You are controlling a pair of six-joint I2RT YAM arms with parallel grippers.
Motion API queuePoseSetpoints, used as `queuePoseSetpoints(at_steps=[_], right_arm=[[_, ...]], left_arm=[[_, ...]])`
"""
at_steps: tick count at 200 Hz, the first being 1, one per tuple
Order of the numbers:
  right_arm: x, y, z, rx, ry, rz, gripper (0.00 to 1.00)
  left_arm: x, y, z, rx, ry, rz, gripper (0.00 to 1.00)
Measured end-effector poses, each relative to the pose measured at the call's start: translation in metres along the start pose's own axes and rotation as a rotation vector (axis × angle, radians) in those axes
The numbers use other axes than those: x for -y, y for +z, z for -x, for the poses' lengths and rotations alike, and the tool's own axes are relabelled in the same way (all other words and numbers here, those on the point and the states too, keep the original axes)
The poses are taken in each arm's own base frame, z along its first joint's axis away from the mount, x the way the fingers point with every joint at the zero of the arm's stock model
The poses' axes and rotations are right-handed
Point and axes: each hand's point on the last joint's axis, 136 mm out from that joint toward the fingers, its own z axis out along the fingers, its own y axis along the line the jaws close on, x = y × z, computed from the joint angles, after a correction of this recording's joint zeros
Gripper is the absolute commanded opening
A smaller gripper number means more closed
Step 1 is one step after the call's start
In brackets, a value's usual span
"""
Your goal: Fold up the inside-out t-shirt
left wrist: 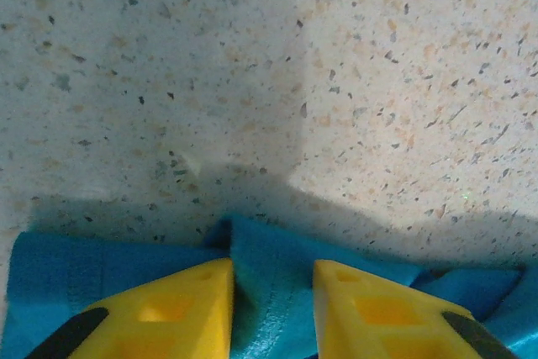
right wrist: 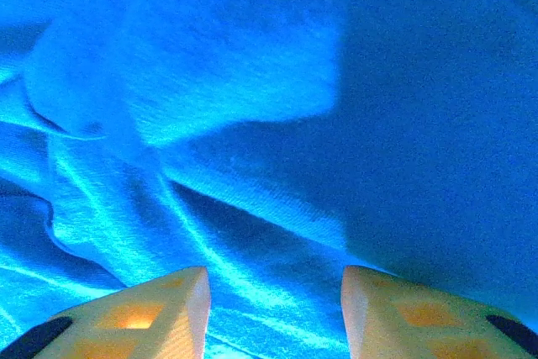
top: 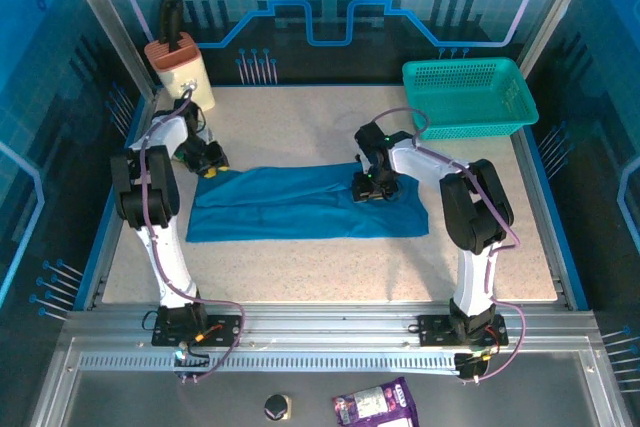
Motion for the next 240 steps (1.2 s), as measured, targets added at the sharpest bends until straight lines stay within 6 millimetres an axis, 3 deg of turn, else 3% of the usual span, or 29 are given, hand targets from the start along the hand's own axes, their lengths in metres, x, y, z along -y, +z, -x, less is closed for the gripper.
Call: queuePoseSetpoints(at_steps=[57,130,163,240], right_arm=[[0.001,0.005,-0.002,-0.008,0.004,-0.003,0.46],[0.008,0.009,-0.008,-0.024,0.017,-0.010,0.46],[0.013,0.013,-0.012,-0.034,0.037,-0.013,0.46],[0.026,0.015,-0.014,-0.026,0.117,0.042,0.46]], left_arm=[[-0.004,-0.002,0.001,-0.007,0.000,0.022,0.27],[0.000,-0.002,0.001,-0.013,0.021,-0.003,0.00],[-0.001,-0.005,0.006,0.004,0.021,0.015,0.00],[-0.018,-0.033,0.046,0.100,0.000,0.091,0.00]])
